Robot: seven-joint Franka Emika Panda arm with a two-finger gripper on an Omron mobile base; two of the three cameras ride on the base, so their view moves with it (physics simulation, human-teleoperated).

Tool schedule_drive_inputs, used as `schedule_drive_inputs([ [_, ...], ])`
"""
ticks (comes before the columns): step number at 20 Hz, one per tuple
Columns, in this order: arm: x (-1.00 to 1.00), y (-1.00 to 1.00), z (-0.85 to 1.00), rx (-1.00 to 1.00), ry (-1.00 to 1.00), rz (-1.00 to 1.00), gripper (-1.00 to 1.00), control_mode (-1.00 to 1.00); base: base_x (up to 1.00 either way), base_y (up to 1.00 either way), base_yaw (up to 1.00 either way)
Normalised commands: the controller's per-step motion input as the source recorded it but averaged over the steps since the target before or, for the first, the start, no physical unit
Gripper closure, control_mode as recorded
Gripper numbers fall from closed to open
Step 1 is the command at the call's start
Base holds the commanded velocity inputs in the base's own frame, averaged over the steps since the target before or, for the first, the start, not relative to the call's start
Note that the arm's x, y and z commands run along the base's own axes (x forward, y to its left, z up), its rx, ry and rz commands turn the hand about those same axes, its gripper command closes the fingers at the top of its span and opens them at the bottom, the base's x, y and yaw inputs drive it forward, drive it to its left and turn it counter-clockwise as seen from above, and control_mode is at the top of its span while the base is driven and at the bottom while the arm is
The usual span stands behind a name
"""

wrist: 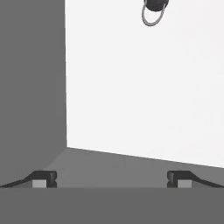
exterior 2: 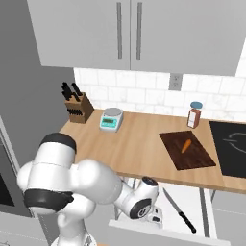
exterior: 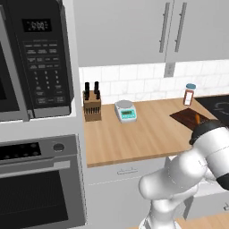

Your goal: Place the appropriate cutting tool for cutting the carrot skin on the cutting board.

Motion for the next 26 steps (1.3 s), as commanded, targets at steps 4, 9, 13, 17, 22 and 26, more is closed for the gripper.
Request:
schedule_drive_inputs([
  [4, -0.65, -0.02, 0.18, 0.00, 0.00, -0.01, -1.00, -1.00, 0.00, 0.00, 0.00],
  [9, -0.79, 0.00, 0.41, 0.00, 0.02, -0.03, -1.00, -1.00, 0.00, 0.00, 0.00],
  [13, -0.24, 0.00, 0.50, 0.00, 0.05, -0.05, -1.00, -1.00, 0.00, 0.00, 0.00],
  [17, 0.65, -0.01, 0.33, 0.00, 0.00, -0.02, -1.00, -1.00, 0.00, 0.00, 0.00],
  [22, 0.67, -0.10, 0.03, 0.00, -0.01, -0.04, -1.00, -1.00, 0.00, 0.00, 0.00],
  [26, 0.21, -0.20, -0.01, 0.00, -0.02, -0.06, -1.00, -1.00, 0.00, 0.00, 0.00],
])
